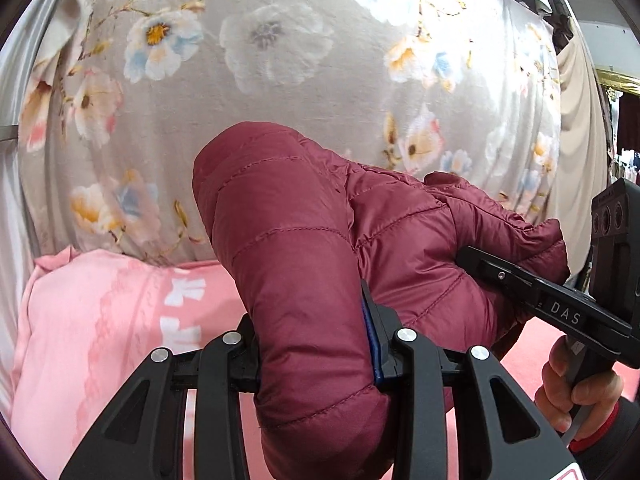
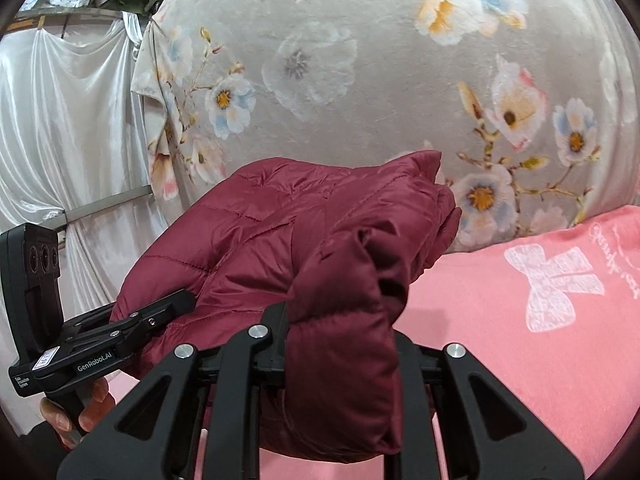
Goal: Fold large clothes
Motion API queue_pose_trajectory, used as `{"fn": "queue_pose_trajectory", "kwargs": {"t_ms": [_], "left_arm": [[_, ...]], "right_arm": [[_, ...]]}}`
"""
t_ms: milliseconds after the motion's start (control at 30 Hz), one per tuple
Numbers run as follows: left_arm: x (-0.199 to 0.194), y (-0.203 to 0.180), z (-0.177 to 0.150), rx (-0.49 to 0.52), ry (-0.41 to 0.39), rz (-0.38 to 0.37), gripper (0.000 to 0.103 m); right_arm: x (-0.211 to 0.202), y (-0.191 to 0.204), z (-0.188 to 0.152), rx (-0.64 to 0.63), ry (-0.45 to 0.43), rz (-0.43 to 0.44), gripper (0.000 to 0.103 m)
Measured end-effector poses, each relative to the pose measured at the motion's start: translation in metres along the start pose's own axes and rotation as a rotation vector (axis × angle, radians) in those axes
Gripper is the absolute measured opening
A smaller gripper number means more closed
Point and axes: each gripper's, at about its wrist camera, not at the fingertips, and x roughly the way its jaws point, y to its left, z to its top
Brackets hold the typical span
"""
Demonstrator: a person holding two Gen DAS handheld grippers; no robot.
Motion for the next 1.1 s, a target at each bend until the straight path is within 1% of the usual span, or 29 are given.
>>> {"fn": "queue_pose_trajectory", "kwargs": {"t_ms": [67,100,200,367,433,533,600,700,733,767,800,833,867,900,933,967,1000,1033,1067,1100], "left_arm": [[0.018,0.014,-0.004,0.001,0.005,0.0,0.032],[0.03,0.02,-0.009,0.003,0.012,0.0,0.032],[0.068,0.036,-0.028,0.014,0.046,0.01,0.032],[0.125,0.056,-0.068,0.011,0.122,0.029,0.033],[0.145,0.063,-0.084,-0.001,0.171,0.032,0.033],[0.161,0.068,-0.105,0.001,0.227,0.039,0.033],[0.163,0.069,-0.119,0.01,0.237,0.055,0.034],[0.161,0.078,-0.123,-0.05,0.264,0.04,0.037],[0.16,0.081,-0.124,-0.068,0.28,0.042,0.043],[0.16,0.082,-0.126,-0.08,0.304,0.051,0.045],[0.159,0.084,-0.127,-0.102,0.336,0.049,0.049],[0.154,0.085,-0.129,-0.129,0.366,0.058,0.055],[0.15,0.086,-0.129,-0.144,0.383,0.074,0.058],[0.143,0.087,-0.129,-0.164,0.401,0.102,0.068],[0.133,0.089,-0.129,-0.177,0.415,0.149,0.078],[0.125,0.09,-0.127,-0.181,0.426,0.201,0.081],[0.114,0.092,-0.125,-0.183,0.446,0.253,0.081],[0.109,0.092,-0.122,-0.185,0.456,0.272,0.081],[0.103,0.093,-0.118,-0.2,0.47,0.3,0.081],[0.1,0.094,-0.115,-0.215,0.484,0.319,0.08]], "right_arm": [[0.03,-0.008,-0.008,0.0,0.011,-0.004,0.016],[0.038,-0.01,-0.013,0.002,0.017,-0.007,0.016],[0.079,-0.027,-0.036,0.012,0.062,-0.032,0.016],[0.126,-0.048,-0.075,0.025,0.137,-0.069,0.016],[0.143,-0.056,-0.092,0.041,0.176,-0.082,0.016],[0.159,-0.064,-0.116,0.044,0.229,-0.096,0.016],[0.164,-0.066,-0.128,0.042,0.268,-0.101,0.017],[0.168,-0.074,-0.131,0.089,0.321,-0.093,0.023],[0.168,-0.08,-0.134,0.118,0.351,-0.094,0.03],[0.167,-0.083,-0.136,0.137,0.364,-0.091,0.037],[0.164,-0.086,-0.138,0.157,0.375,-0.091,0.038],[0.154,-0.09,-0.139,0.181,0.383,-0.091,0.044],[0.147,-0.092,-0.139,0.191,0.388,-0.093,0.046],[0.138,-0.095,-0.139,0.201,0.391,-0.101,0.047],[0.125,-0.097,-0.139,0.21,0.392,-0.118,0.048],[0.115,-0.1,-0.138,0.219,0.394,-0.13,0.048],[0.103,-0.102,-0.136,0.229,0.388,-0.14,0.048],[0.089,-0.101,-0.132,0.227,0.372,-0.168,0.048],[0.083,-0.099,-0.128,0.207,0.366,-0.189,0.044],[0.076,-0.09,-0.12,0.157,0.353,-0.217,0.041]]}}
